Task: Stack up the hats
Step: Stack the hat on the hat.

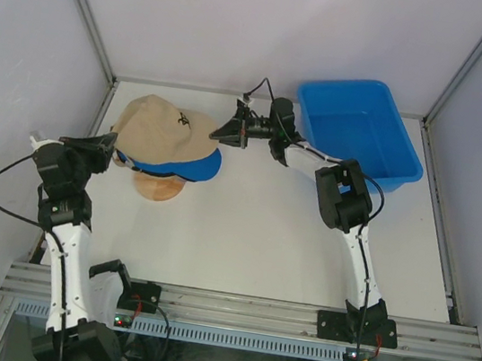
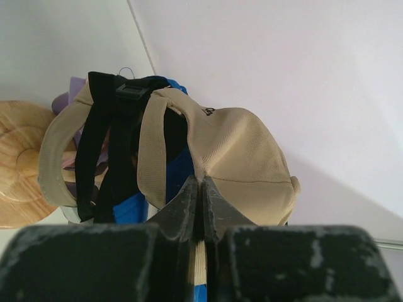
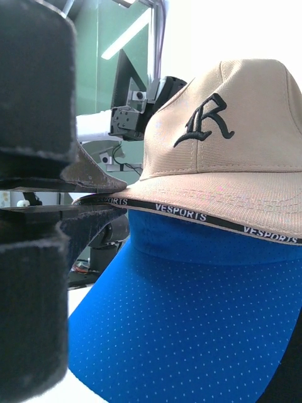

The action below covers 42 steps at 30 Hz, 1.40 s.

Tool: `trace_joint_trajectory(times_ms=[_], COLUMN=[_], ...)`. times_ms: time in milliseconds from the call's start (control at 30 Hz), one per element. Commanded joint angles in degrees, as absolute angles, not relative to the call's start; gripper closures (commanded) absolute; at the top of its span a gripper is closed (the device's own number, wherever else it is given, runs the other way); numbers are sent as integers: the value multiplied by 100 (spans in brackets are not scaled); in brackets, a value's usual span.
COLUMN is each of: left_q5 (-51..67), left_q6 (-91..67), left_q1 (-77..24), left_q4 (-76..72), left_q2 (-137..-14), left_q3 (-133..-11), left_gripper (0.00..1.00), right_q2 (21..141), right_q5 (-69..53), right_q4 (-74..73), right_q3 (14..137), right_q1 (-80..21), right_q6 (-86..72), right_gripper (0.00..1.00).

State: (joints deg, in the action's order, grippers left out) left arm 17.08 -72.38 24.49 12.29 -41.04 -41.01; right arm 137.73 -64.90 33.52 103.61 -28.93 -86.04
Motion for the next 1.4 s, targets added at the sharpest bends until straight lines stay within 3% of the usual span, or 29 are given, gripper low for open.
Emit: trace_joint_trajectory(times_ms=[0, 567, 933, 1367], left_q5=[1520, 1272, 1092, 1060], left_q6=[-7043, -7110, -6758, -6319], left_q1=[2469, 2471, 2474, 2460], left_q4=[937, 1239, 1782, 1420], left_q2=[-4269, -4304, -4635, -4683], left_q3=[-4139, -4040, -4387, -4690], left_gripper=[91, 66, 64, 53], right_q2=[14012, 14069, 13998, 13998], right_q5=[-5984, -6185, -6351, -6424], right_q4=[2965, 2916, 3012, 2944], right_q3=[10362, 10172, 10351, 10396], right_q1=[-2877, -2984, -2971, -2980], right_q6=[-8478, -8090, -7983, -7874], right_gripper=[100, 100, 100, 100])
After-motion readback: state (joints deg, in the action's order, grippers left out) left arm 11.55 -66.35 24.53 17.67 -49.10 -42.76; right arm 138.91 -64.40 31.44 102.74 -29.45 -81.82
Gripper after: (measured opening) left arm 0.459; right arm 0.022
